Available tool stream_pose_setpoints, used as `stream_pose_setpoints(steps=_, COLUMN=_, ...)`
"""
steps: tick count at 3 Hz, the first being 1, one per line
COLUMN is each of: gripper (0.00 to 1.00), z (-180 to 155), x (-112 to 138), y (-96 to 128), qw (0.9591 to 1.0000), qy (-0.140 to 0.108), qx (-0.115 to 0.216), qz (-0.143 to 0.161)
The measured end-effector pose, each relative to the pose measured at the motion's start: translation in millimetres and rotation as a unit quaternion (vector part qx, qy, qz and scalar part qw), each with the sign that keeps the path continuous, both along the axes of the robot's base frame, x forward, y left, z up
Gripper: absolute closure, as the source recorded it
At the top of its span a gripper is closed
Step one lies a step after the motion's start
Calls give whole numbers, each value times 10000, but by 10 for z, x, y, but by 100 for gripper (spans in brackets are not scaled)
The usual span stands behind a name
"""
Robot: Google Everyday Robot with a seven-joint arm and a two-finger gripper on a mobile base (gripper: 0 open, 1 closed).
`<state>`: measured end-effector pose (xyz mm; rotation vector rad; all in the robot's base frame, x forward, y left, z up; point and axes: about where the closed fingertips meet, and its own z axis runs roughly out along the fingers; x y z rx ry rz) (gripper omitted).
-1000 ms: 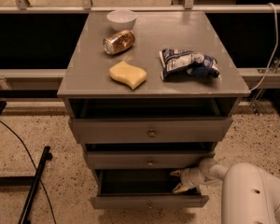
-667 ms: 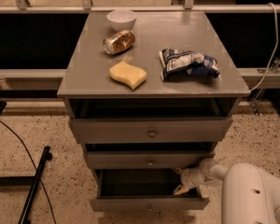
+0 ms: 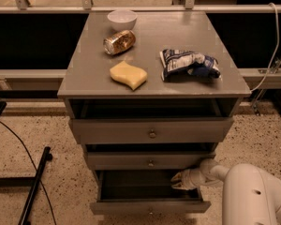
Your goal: Open bottom drawer
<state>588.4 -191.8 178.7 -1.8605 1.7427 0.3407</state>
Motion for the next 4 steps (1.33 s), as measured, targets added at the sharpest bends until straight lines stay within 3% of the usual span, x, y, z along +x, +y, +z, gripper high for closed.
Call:
stream_pose_setpoints(steps=1, gripper=84, z=0, x=0, y=0, qw=10000, qy=0, qx=0, qz=0)
stream_pose_setpoints(steps=2, gripper=100, z=0, x=0, y=0, qw=10000, qy=0, qx=0, qz=0)
stream_pose_setpoints(steps=4, gripper=59, z=0, x=0, y=0, qw=10000, qy=0, qx=0, qz=0)
